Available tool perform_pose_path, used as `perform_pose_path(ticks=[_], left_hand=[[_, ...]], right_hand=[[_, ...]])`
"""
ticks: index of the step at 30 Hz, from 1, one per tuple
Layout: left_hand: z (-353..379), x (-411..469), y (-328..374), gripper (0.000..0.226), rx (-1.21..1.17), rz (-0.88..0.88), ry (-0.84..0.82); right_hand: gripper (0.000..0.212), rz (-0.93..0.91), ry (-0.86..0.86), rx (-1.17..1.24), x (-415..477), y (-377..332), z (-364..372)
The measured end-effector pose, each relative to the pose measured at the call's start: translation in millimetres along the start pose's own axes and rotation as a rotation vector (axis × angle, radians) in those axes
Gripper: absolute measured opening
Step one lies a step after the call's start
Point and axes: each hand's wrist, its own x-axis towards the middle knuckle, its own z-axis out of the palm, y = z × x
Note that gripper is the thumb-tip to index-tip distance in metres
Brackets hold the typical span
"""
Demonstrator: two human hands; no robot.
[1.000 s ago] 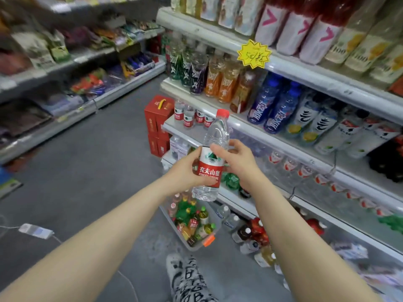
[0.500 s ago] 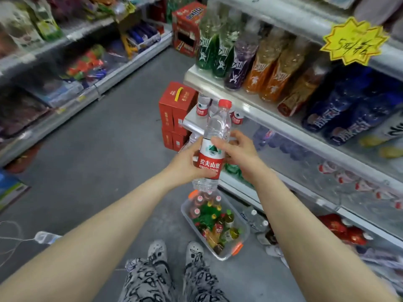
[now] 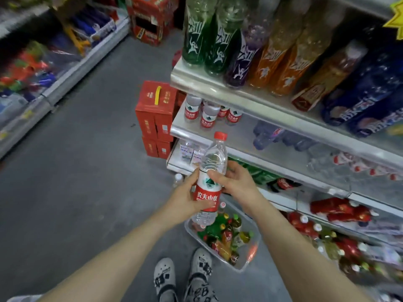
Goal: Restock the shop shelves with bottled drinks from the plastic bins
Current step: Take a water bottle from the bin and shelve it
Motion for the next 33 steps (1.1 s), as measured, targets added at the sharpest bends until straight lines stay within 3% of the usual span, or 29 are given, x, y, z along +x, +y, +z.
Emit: perform_pose_path(ticks=[3,10,21,33], left_hand=[[-2.0,21.0,-13.0,0.091,-0.020,-0.001,0.004],[3.1,46.5,-29.2,0.084,-0.014,-0.008,-0.028],[17.4,104.3,-61.4,0.083,0.028,-0.049,-0.018],[21.6,228.5,-67.0,0.072,0.196,0.134,0.118]], right_hand=[[0.061,0.010,0.047,0.017,19.0,11.4,1.3],[0.043,0.002,0.054,0.019,36.5,23.0,-7.5],[0.037,0.024,0.057,0.081,91.4,56.1,-28.5],[0.045,-0.167,0.137,0.108,218.8,52.0,-61.4]])
